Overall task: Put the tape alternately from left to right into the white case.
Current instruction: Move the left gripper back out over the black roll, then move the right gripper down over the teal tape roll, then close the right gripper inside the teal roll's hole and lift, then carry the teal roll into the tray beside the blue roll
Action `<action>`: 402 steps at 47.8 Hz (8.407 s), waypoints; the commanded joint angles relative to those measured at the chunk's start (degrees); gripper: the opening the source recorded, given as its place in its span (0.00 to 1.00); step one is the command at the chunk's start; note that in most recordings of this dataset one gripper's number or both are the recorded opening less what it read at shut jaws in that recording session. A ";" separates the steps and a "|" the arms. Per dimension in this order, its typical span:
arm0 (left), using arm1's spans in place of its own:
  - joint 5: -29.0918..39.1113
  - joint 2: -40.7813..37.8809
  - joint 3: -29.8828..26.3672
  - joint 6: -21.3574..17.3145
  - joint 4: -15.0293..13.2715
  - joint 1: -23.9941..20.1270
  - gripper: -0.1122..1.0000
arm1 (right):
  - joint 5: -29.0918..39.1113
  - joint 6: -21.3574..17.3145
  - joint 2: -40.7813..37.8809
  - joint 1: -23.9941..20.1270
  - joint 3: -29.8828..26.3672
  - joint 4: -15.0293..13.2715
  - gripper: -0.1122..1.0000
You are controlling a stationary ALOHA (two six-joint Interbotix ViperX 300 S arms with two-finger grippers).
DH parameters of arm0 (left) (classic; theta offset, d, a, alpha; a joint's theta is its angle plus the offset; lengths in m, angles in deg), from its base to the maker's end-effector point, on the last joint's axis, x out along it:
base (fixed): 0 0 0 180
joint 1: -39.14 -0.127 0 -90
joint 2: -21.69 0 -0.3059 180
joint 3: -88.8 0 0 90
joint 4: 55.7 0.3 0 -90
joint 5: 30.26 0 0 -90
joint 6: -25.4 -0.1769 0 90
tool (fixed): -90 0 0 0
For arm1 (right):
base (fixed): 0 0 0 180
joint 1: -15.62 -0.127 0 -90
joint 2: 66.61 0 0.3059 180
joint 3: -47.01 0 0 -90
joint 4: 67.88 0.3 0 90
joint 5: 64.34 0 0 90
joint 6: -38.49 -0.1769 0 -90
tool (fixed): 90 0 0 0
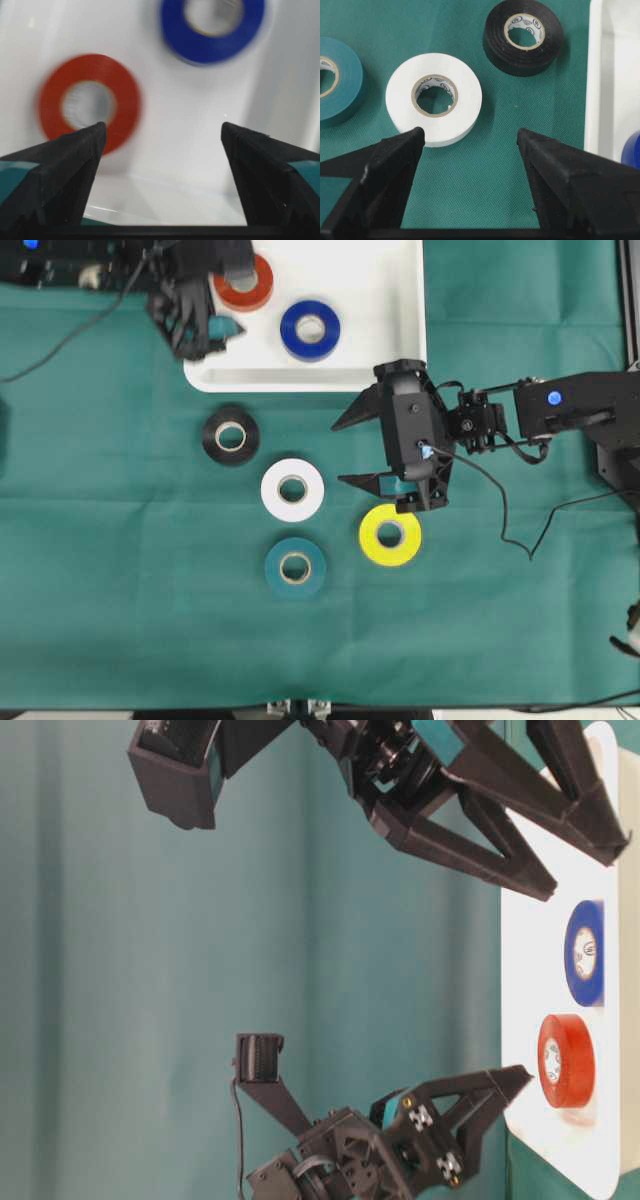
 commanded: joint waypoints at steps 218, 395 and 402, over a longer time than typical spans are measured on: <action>-2.37 4.75 6.86 2.46 -0.35 18.98 0.79 | 23.47 -1.05 -24.17 -12.48 -29.79 -3.43 0.73; -3.34 5.27 7.73 2.55 -0.26 20.48 0.79 | 13.27 -1.93 -1.49 23.55 -8.00 -7.73 0.36; -3.34 5.27 7.73 2.55 -0.26 20.48 0.79 | 12.13 -2.02 -1.67 24.96 -6.50 -7.73 0.36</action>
